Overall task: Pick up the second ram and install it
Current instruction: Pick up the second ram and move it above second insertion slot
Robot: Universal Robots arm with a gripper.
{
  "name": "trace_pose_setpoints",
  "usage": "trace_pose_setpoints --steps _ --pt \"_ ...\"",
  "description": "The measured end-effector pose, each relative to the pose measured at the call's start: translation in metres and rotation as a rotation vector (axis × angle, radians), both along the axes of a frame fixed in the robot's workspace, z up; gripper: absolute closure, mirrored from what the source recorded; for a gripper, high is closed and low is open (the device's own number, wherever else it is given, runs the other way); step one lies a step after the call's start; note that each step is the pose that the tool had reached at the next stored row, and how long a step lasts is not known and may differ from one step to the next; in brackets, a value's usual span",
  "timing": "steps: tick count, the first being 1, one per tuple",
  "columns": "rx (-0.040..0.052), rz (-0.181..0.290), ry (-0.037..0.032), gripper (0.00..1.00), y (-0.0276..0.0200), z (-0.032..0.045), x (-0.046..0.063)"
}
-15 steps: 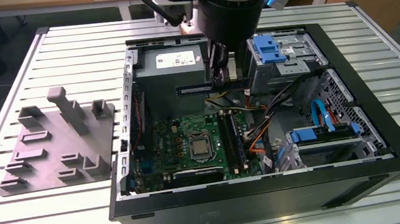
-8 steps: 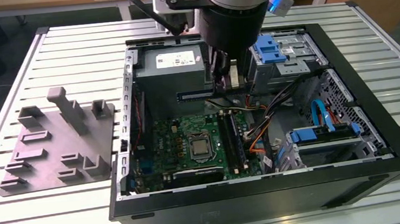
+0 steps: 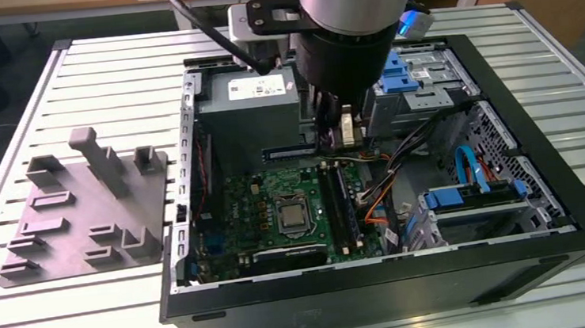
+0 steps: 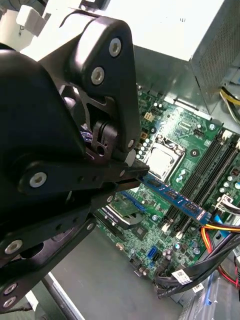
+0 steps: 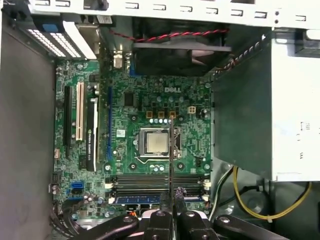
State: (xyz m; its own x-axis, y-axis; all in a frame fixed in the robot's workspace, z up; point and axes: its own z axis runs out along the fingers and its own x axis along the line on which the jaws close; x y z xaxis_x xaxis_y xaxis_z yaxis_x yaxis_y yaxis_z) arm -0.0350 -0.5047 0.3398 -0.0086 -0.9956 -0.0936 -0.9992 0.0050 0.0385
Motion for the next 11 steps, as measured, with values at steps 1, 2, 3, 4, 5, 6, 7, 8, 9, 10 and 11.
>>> trace_pose_setpoints --steps 1,2,3,4,5,6,7,8,9,10,11 --pt "-0.0001 0.000 0.0000 0.86 -0.0008 -0.0017 0.001" --pt "-0.0001 -0.001 0.0000 0.86 -0.0017 -0.0037 0.001" --pt "-0.0002 -0.001 0.0001 0.86 -0.0028 -0.0054 0.002" --pt "-0.0003 -0.001 0.0001 0.86 -0.0041 -0.0070 0.002" --pt "-0.0002 -0.002 0.0001 0.86 -0.0056 -0.0085 0.002" --pt "0.0000 -0.002 0.0000 0.86 -0.0070 -0.0101 0.003" --pt "0.0001 -0.003 0.0000 0.86 -0.0082 -0.0119 0.003" --pt "0.0001 -0.003 0.0000 0.86 -0.0090 -0.0137 0.004" --pt "0.0000 -0.003 0.0000 0.86 -0.0097 -0.0155 0.004" --pt "-0.0001 -0.004 0.0000 0.86 -0.0102 -0.0172 0.004" --pt "-0.0001 -0.004 0.0000 0.86 -0.0106 -0.0192 0.005"
